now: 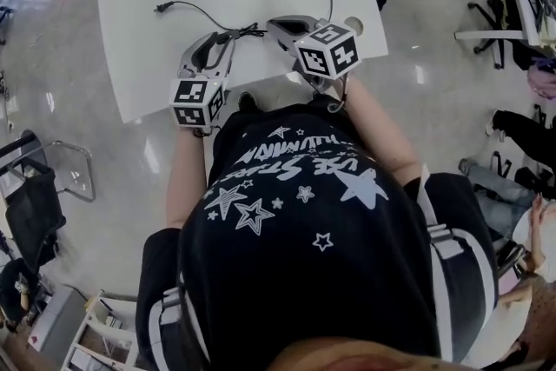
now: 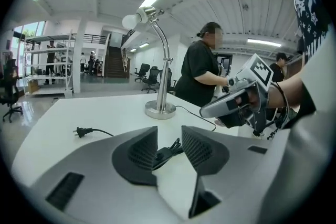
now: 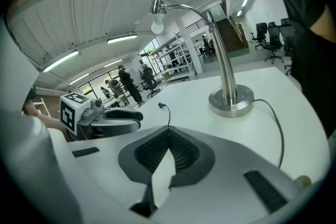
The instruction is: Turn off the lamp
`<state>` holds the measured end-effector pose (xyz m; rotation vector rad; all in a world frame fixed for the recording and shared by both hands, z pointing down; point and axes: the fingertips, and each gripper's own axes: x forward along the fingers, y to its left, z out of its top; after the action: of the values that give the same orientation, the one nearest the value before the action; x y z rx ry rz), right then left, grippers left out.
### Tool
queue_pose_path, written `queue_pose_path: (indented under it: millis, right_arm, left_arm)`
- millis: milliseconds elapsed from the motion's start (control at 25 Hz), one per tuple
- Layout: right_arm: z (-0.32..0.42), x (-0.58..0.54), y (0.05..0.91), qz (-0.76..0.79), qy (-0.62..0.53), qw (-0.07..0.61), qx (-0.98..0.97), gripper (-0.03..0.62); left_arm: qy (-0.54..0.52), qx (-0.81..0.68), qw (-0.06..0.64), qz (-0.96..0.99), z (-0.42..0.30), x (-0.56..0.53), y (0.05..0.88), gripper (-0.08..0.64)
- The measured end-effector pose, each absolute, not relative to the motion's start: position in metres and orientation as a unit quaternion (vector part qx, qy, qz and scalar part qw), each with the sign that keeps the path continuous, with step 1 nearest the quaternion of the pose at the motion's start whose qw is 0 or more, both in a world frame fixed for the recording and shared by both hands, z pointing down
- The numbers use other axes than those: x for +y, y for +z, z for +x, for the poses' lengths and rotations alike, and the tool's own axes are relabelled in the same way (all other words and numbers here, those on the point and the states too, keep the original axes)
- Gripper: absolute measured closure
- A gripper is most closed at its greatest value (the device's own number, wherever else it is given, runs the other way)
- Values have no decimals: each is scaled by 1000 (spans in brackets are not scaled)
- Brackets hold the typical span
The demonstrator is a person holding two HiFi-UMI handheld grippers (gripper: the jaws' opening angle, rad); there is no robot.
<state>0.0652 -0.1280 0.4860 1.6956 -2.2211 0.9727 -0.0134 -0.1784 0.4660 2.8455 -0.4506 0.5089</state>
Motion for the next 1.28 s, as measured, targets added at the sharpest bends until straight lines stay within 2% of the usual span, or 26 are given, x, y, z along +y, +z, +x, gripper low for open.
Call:
queue_pose_path:
  millis: [320,520,640,1280]
  right_arm:
    - [102,-99,480,551,317,87,-767,586]
    - [130,-79,482,544,317,75,-773,586]
    - [141,-71,484,535,316,68,-781,586]
    - [197,2,467,512,288,99,-803,586]
  left_arm:
    - [165,-176,96,966,22,-145,451,416]
    - [168,-202,84,961,44,-126,447,524]
    - [167,-221,84,957,51,-117,446,549]
    - [138,-271,99,947,102,-40,433,549]
